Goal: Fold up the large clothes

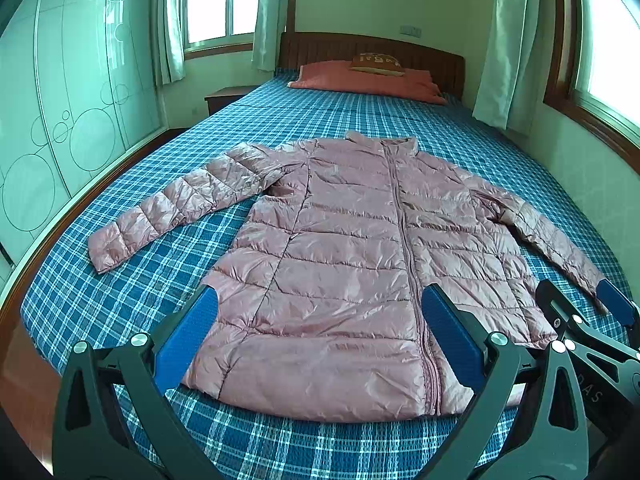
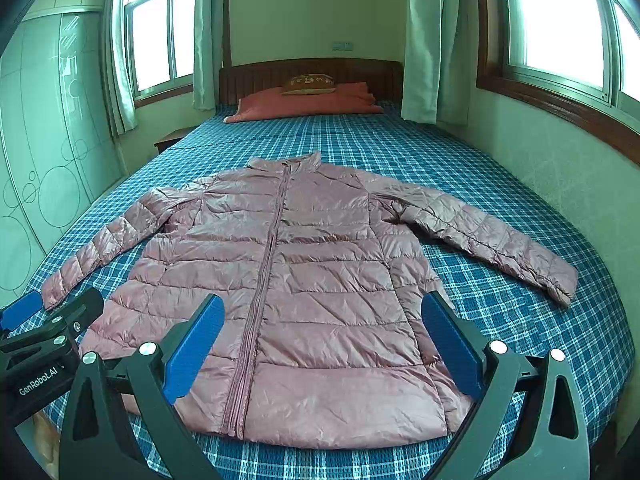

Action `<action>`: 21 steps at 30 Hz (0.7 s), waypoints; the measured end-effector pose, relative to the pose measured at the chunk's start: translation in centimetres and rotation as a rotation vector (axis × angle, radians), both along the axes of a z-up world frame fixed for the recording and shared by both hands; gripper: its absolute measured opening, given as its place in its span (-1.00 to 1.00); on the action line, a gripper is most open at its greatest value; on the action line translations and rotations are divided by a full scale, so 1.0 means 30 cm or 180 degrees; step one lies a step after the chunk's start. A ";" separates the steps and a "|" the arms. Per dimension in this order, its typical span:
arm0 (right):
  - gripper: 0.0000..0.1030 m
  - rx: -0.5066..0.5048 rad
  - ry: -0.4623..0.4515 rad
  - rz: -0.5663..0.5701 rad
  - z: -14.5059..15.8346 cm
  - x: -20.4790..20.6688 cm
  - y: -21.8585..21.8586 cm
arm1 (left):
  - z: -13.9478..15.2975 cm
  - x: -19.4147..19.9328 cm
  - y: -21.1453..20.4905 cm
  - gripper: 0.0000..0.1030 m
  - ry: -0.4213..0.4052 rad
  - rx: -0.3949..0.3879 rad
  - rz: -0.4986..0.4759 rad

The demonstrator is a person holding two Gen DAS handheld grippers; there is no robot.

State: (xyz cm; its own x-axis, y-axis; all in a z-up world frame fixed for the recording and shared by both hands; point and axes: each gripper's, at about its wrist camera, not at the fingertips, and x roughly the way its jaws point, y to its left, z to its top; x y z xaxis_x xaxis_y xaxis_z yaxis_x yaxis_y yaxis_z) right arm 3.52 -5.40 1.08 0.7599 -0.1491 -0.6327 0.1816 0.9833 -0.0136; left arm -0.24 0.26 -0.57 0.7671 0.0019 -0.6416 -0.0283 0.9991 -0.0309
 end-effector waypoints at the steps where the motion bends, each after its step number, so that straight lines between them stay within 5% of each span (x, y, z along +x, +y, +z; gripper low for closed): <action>1: 0.90 0.0000 0.0001 0.0000 0.000 0.000 0.000 | 0.001 0.001 0.000 0.96 -0.0001 -0.0001 0.0001; 11: 0.90 0.0051 0.0038 -0.0028 -0.051 0.010 -0.012 | -0.043 0.020 0.029 0.96 0.0058 -0.0051 0.0053; 21: 0.90 0.0453 -0.0042 -0.0496 -0.158 0.076 -0.220 | -0.218 0.230 0.232 0.96 0.0616 -0.0434 0.0517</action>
